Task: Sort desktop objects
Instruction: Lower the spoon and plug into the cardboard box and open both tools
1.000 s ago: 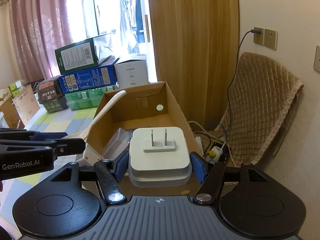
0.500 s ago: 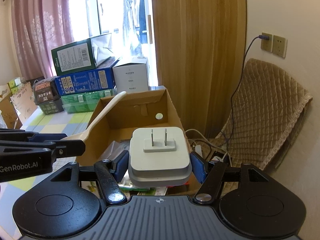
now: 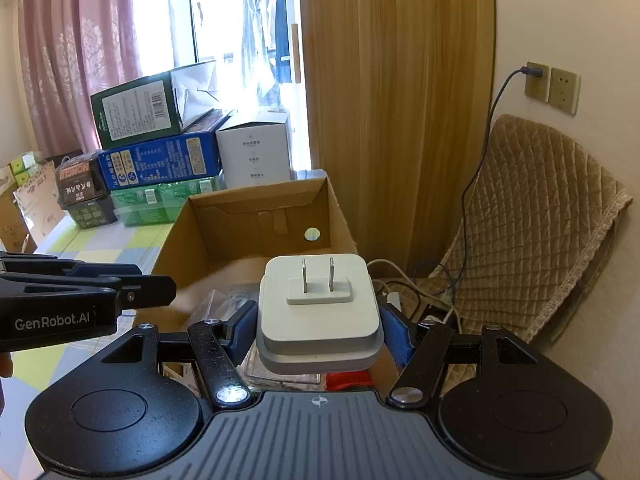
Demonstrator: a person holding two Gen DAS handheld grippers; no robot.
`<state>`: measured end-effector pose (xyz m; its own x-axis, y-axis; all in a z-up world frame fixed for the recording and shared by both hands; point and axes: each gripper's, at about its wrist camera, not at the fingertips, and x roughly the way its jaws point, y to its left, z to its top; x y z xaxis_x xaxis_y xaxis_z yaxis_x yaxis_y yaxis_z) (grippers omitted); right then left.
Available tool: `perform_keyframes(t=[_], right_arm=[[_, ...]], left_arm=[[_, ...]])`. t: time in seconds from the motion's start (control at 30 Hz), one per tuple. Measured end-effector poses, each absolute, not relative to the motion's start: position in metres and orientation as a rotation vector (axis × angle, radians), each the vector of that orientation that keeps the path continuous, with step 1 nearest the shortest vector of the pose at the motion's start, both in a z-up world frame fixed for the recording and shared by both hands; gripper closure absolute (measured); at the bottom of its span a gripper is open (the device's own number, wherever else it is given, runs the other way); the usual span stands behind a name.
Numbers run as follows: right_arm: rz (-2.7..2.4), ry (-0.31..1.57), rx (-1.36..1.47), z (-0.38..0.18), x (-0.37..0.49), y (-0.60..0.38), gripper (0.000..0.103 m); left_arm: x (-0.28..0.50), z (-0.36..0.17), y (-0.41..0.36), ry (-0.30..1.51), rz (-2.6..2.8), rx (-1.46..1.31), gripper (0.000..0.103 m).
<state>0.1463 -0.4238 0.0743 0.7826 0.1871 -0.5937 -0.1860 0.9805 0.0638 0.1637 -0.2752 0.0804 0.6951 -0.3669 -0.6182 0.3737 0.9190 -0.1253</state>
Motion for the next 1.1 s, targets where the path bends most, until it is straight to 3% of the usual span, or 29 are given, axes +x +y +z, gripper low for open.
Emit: perform_keyframes(t=[1.1], right_arm=[[0.251,0.670,-0.012,0.069,0.165,-0.395,0.041]], left_arm=[[0.164,0.078,-0.244,0.691,-0.363,-0.008,0.074]])
